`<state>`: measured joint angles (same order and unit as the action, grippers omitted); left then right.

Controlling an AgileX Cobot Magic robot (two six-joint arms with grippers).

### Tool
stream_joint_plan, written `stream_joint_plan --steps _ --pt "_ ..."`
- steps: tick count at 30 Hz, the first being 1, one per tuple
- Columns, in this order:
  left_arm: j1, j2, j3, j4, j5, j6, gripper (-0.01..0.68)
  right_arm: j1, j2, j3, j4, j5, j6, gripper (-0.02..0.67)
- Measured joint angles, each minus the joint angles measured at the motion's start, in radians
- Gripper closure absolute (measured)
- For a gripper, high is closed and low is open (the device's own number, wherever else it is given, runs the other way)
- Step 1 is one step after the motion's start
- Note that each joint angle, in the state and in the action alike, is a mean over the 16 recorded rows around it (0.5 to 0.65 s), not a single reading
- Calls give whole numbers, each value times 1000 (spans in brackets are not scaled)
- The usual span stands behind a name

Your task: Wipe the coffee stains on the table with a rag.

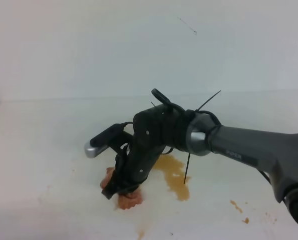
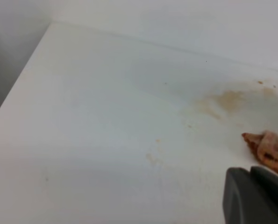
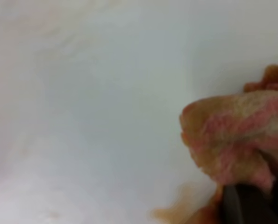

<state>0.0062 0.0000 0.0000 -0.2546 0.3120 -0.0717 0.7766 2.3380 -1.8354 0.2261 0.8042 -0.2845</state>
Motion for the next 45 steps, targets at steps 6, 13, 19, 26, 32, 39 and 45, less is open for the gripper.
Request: stream_joint_plan --steps 6,13,19,26,32,39,45 --pt "0 -2 2 0 -1 0 675 -64 11 -6 -45 -2 89 612" --pt "0 -2 2 0 -1 0 675 -141 4 -5 -112 17 166 614" --pt "0 0 0 0 0 0 675 -170 -46 48 -153 1 171 614" --pt "0 -2 2 0 -1 0 675 -178 -192 255 -164 -176 128 612" --pt "0 -2 2 0 -1 0 675 -217 -304 449 -162 -333 91 612" --pt "0 0 0 0 0 0 675 -271 -316 536 -170 -371 24 613" --pt "0 0 0 0 0 0 675 -280 -270 511 -133 -312 -69 613"
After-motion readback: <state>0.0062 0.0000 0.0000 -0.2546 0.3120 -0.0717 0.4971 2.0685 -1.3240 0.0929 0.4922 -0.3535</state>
